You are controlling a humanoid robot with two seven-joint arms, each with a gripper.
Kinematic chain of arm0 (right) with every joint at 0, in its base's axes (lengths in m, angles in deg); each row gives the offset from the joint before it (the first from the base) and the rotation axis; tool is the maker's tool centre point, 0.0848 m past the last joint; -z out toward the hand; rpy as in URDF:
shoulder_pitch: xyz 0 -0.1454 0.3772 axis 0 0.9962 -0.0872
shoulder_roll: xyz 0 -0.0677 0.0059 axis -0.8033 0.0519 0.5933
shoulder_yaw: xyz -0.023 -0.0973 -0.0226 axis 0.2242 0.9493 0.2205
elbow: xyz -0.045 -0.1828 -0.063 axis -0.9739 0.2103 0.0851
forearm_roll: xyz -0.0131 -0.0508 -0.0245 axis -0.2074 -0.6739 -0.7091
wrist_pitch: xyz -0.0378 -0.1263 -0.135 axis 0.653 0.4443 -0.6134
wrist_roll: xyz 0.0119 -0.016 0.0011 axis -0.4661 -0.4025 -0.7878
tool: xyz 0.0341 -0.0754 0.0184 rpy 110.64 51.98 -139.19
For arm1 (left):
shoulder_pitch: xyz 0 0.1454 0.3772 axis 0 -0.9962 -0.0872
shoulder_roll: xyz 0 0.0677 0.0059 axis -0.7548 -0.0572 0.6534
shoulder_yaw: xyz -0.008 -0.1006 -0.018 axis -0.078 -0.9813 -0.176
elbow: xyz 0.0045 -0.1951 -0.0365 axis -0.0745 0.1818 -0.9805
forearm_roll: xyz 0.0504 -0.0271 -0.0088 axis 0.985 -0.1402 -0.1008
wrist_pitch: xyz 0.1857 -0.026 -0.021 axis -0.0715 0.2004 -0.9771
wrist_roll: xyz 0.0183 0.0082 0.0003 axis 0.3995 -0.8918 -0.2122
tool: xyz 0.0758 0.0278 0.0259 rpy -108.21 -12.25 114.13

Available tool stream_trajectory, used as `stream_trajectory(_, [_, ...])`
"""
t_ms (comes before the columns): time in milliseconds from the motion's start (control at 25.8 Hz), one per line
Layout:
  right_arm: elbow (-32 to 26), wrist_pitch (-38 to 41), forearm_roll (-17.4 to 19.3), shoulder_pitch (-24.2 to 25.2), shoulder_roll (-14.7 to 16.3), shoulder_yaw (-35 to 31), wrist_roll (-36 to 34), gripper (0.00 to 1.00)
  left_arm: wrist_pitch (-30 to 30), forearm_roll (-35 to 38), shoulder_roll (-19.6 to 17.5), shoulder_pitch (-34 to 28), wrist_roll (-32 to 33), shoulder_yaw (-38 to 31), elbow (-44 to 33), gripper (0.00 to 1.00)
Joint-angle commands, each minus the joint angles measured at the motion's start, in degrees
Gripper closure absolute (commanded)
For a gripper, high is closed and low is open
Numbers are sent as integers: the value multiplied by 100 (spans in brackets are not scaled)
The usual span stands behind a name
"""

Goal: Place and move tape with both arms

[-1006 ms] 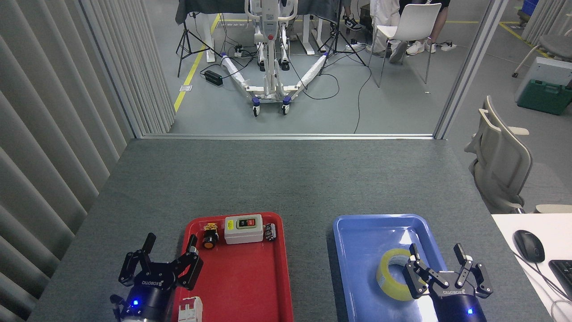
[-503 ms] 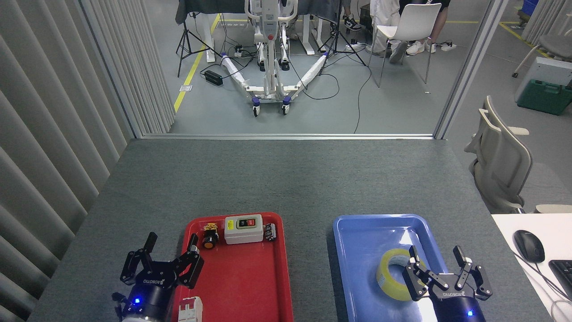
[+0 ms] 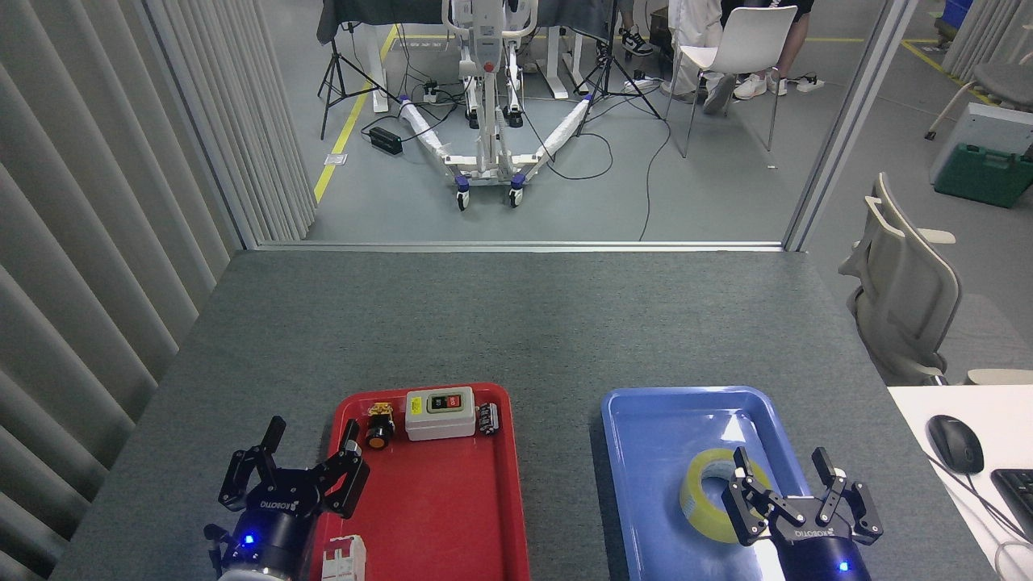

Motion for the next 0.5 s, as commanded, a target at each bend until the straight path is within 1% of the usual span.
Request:
stream_trajectory(0, [-44, 4, 2, -10, -16, 0, -31, 1, -233, -5, -23, 21, 1, -8, -22, 0])
stream_trajectory(155, [-44, 4, 2, -28, -68, 0, -31, 1, -269, -31, 29, 21, 1, -43, -14, 0])
stream_trajectory(464, [-44, 57, 2, -37, -68, 0, -31, 1, -260, -31, 109, 91, 1, -34, 39, 0])
